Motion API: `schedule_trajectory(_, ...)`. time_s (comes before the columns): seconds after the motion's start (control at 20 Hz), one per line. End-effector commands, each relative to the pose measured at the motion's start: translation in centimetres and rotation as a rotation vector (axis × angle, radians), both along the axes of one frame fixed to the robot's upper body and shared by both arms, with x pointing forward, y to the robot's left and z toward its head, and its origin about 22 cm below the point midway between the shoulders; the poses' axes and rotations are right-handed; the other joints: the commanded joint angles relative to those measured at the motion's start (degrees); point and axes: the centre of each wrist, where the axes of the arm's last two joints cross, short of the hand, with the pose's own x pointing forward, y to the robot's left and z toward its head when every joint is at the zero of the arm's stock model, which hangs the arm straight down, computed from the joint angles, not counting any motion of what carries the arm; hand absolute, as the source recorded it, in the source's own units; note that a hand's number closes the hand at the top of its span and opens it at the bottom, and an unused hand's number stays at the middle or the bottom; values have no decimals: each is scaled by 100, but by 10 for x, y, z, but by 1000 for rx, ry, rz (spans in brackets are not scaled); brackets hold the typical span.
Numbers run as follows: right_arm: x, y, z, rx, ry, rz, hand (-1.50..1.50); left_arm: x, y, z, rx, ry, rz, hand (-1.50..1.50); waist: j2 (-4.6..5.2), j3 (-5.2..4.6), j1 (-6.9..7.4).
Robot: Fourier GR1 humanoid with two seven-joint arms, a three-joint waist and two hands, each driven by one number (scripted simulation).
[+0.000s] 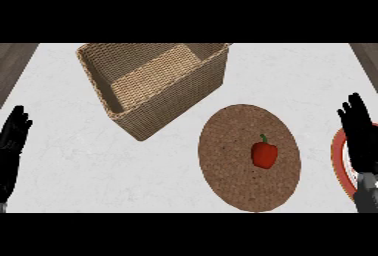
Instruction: Pick the bell pepper from the placemat and place it in the basket
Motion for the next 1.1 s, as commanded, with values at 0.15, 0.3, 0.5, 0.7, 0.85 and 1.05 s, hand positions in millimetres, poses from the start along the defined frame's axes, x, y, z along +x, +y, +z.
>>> schedule_trajectory(0.15,38,112,19,1,-145,324,150,32,-40,28,93,-90,-191,0,-137,-155,85)
schedule_trajectory(0.3,48,90,54,279,-423,-91,150,29,-28,25,57,-67,-174,0,-450,50,-572)
schedule_trajectory(0.5,34,242,18,156,-302,300,-150,46,-61,30,57,-96,-344,0,-121,-160,243)
schedule_trajectory(0.7,48,275,39,-72,-326,169,-150,63,-57,43,61,-88,-318,0,-172,-186,68)
schedule_trajectory(0.85,77,243,33,-349,-251,97,-150,62,-59,48,75,-84,-306,0,-245,-214,-9)
schedule_trajectory(1.05,108,197,43,-628,-28,78,-150,60,-52,38,90,-73,-282,0,-303,-257,-129)
